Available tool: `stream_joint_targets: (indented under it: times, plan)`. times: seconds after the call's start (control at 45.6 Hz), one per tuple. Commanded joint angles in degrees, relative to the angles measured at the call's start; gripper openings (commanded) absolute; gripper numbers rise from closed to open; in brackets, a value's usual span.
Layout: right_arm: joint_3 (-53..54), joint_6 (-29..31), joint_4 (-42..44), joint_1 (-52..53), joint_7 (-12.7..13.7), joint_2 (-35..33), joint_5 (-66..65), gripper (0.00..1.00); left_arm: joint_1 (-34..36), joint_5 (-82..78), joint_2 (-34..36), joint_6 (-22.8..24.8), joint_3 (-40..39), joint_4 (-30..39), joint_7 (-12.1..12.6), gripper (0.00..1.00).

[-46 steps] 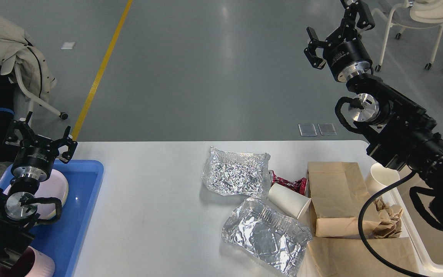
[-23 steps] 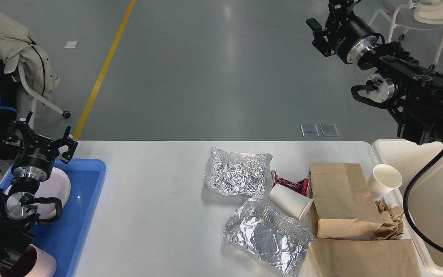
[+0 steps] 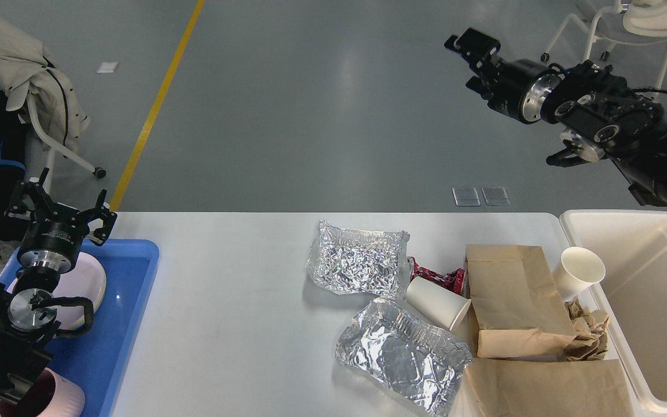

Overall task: Tidy desktop
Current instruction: 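Raise the right gripper up and away from the paper bag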

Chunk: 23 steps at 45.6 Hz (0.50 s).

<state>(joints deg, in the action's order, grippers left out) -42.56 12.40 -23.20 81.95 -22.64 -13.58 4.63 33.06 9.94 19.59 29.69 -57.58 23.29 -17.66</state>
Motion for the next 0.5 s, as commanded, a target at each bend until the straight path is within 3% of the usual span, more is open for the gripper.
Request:
stream_joint_targets:
  times: [0.0,0.263,0.394,0.482]
  plan:
    - [-14.1,0.3,-0.9,0.8,1.3,0.7,0.3,1.00,0.0,0.0,0.0,-0.1,0.0,0.0,0.0,0.98]
    - [-17.0,0.8,-6.1,3.2,2.9,0.0,0.4,1.00,0.0,0.0,0.0,0.0,0.0,0.0,0.0,0.98]
    - [-23.8,2.6,-14.8,8.5,8.0,0.0,0.3,1.00,0.0,0.0,0.0,0.0,0.0,0.0,0.1,0.98]
    - [-31.2,5.1,-19.9,13.0,8.6,1.4,0.4,1.00,0.0,0.0,0.0,0.0,-0.1,0.0,0.1,0.98]
